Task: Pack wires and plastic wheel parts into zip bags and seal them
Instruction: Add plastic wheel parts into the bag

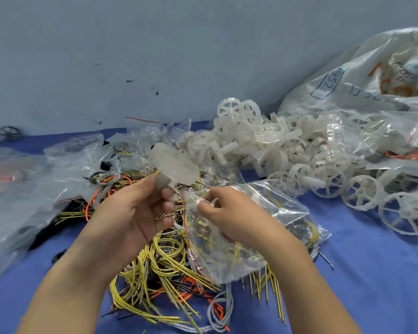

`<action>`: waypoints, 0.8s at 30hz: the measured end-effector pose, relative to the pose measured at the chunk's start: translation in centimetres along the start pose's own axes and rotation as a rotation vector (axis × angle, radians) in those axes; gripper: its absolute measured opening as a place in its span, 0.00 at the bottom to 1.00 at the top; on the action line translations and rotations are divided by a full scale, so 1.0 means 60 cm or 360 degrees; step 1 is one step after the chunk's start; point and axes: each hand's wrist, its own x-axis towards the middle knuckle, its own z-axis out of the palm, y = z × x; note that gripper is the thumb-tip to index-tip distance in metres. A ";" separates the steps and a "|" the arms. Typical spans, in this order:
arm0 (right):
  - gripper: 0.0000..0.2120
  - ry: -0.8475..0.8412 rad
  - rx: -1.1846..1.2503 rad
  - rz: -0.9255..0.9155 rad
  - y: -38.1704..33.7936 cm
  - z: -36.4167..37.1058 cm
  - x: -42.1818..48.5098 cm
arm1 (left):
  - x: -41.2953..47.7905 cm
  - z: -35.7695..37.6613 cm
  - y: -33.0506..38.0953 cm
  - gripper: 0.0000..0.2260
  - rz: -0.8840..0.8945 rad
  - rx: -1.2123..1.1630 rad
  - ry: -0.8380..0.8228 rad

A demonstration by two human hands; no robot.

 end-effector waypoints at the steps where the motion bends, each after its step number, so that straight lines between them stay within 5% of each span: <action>1: 0.09 0.0020 0.0020 -0.0006 0.000 0.002 -0.002 | -0.005 -0.009 -0.001 0.13 -0.0054 0.0046 -0.0032; 9: 0.07 0.0266 0.0269 0.0053 -0.001 -0.005 -0.002 | -0.029 -0.041 -0.004 0.13 -0.0353 0.0469 -0.0194; 20: 0.08 0.0660 0.0007 -0.0135 -0.036 -0.016 -0.014 | -0.020 0.010 -0.016 0.08 0.0001 0.1250 -0.0070; 24: 0.09 0.0679 -0.0295 -0.0186 -0.052 -0.007 -0.023 | -0.011 0.025 -0.030 0.11 0.0014 0.1203 -0.0190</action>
